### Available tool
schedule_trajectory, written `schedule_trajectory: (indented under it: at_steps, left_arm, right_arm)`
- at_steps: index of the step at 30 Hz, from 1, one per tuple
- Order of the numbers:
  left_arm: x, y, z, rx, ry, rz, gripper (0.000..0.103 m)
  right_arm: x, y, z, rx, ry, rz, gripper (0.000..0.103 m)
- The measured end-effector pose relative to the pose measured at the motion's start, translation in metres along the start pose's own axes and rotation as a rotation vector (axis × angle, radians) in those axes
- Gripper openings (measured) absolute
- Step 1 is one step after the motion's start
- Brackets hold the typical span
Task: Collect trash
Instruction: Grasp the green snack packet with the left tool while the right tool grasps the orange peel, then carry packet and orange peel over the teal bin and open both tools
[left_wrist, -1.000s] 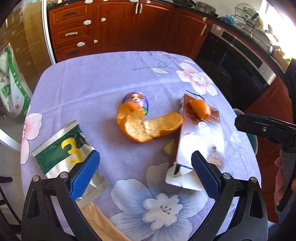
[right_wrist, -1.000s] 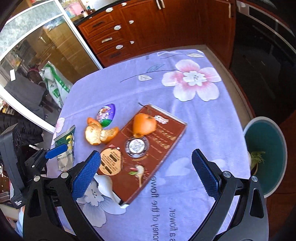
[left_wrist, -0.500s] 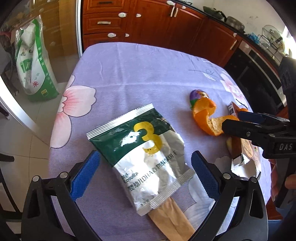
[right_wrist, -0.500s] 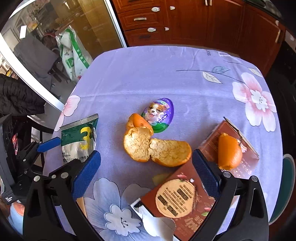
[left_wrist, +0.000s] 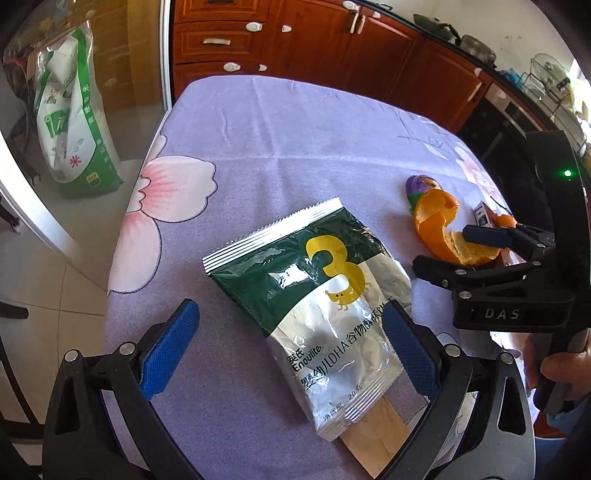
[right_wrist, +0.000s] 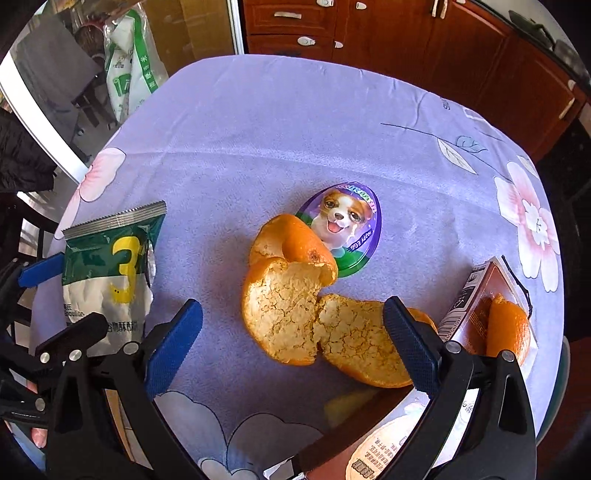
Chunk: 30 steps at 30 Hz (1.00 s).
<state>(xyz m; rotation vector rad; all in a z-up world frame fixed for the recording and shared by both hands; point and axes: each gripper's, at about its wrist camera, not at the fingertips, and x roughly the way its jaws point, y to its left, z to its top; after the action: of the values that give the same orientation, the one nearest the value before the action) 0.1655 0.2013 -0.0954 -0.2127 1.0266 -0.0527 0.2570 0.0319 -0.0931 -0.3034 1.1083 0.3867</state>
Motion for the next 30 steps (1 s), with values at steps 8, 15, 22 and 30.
schedule_trajectory:
  at_steps: [8, 15, 22, 30]
  left_arm:
    - [-0.001, -0.005, -0.005, 0.011, -0.005, 0.004, 0.099]
    - [-0.001, -0.01, -0.006, -0.007, -0.01, -0.019, 0.099]
    - [-0.001, -0.021, -0.004, -0.02, -0.015, -0.02, 0.076]
    - [0.003, -0.042, -0.003, 0.02, -0.022, 0.038, 0.032]
  right_arm:
    - [-0.009, -0.002, -0.004, -0.023, -0.035, -0.021, 0.028]
    - [-0.025, -0.029, -0.009, 0.093, -0.04, 0.097, 0.015]
    - [-0.052, -0.04, -0.013, 0.123, -0.077, 0.157, 0.015]
    - [-0.066, -0.045, -0.021, 0.125, -0.101, 0.185, 0.015]
